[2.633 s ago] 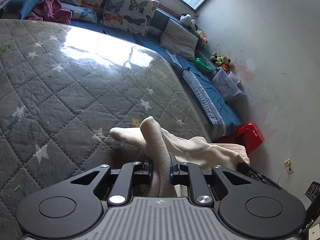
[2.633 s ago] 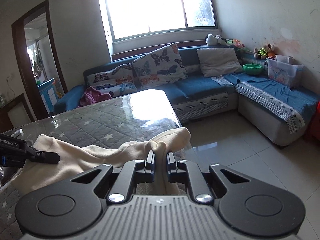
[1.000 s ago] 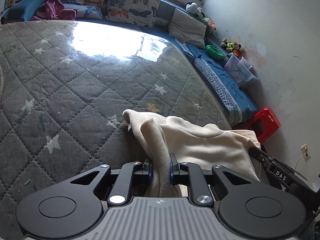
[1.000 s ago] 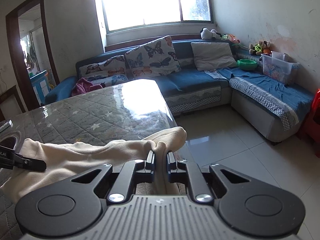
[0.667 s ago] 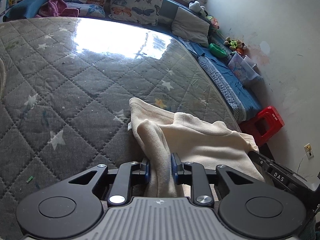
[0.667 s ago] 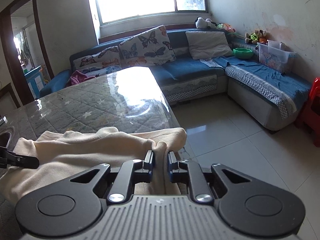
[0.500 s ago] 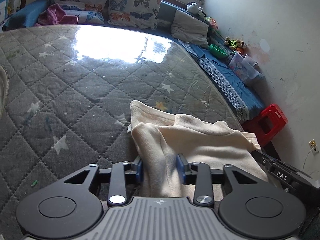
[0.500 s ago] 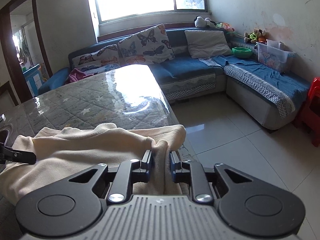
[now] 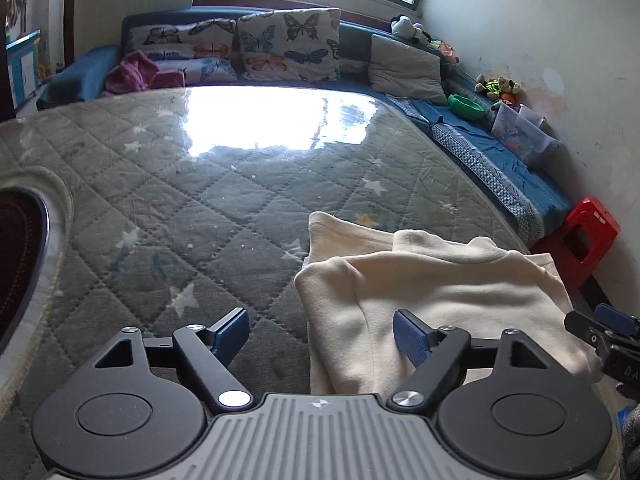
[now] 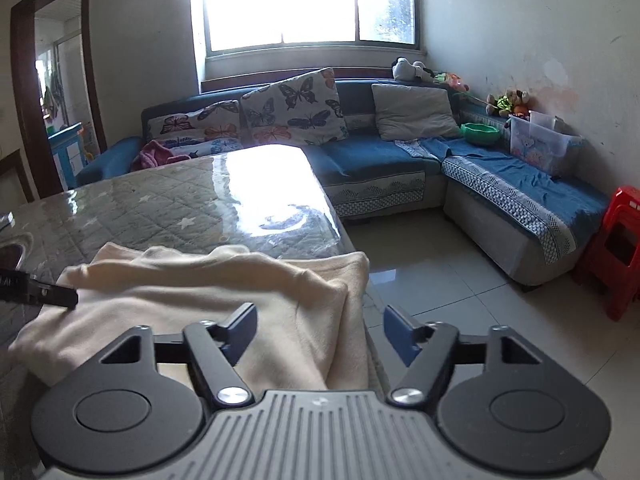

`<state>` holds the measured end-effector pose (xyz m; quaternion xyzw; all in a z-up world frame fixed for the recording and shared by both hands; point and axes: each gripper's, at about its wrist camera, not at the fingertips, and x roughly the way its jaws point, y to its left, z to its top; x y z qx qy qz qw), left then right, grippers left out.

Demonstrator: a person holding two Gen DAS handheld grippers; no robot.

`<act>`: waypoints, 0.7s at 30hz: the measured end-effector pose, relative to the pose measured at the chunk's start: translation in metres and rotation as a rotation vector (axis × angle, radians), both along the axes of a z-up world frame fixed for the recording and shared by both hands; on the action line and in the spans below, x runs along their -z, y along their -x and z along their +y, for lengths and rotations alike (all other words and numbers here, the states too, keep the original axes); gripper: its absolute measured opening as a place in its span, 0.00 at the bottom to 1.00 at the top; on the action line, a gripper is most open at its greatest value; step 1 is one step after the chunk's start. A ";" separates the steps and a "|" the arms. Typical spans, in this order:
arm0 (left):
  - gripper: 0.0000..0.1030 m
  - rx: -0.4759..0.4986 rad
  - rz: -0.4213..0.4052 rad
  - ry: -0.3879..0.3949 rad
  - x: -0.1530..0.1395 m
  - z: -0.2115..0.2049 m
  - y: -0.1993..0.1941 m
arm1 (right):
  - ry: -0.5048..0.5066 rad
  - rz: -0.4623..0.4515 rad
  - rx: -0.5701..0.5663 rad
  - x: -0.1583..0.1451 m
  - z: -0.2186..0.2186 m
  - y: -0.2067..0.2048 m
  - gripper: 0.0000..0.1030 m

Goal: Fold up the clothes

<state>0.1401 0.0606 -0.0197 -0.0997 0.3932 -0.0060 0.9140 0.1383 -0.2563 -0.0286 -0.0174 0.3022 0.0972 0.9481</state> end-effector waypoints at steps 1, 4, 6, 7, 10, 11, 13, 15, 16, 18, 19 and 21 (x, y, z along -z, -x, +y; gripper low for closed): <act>0.84 0.011 -0.011 -0.016 -0.002 -0.003 0.002 | 0.018 -0.003 0.002 0.001 0.002 0.004 0.74; 0.88 0.045 -0.040 -0.055 -0.005 -0.014 0.009 | 0.056 -0.011 0.017 0.002 0.003 0.013 0.80; 0.89 0.064 -0.051 -0.076 -0.004 -0.020 0.011 | 0.072 -0.016 0.038 0.003 0.002 0.019 0.84; 0.90 0.072 -0.053 -0.088 -0.003 -0.024 0.012 | 0.084 -0.016 0.049 0.005 0.001 0.021 0.84; 0.91 0.097 -0.047 -0.122 0.004 -0.033 0.014 | 0.114 -0.005 0.068 0.014 -0.002 0.027 0.90; 0.92 0.102 -0.046 -0.137 0.006 -0.035 0.014 | 0.109 -0.004 0.073 0.016 -0.003 0.028 0.90; 0.94 0.109 -0.046 -0.174 0.011 -0.039 0.016 | 0.091 -0.002 0.085 0.017 -0.006 0.030 0.93; 0.97 0.113 -0.047 -0.188 0.013 -0.039 0.017 | 0.084 -0.001 0.103 0.014 -0.007 0.032 0.99; 0.99 0.112 -0.048 -0.192 0.014 -0.038 0.017 | 0.079 -0.008 0.111 0.012 -0.008 0.034 1.00; 1.00 0.106 -0.053 -0.200 0.015 -0.037 0.018 | 0.076 -0.028 0.114 0.007 -0.009 0.038 1.00; 1.00 0.104 -0.054 -0.204 0.015 -0.037 0.019 | 0.084 -0.036 0.120 0.006 -0.010 0.039 1.00; 1.00 0.104 -0.053 -0.211 0.017 -0.038 0.019 | 0.105 -0.044 0.137 0.006 -0.011 0.039 1.00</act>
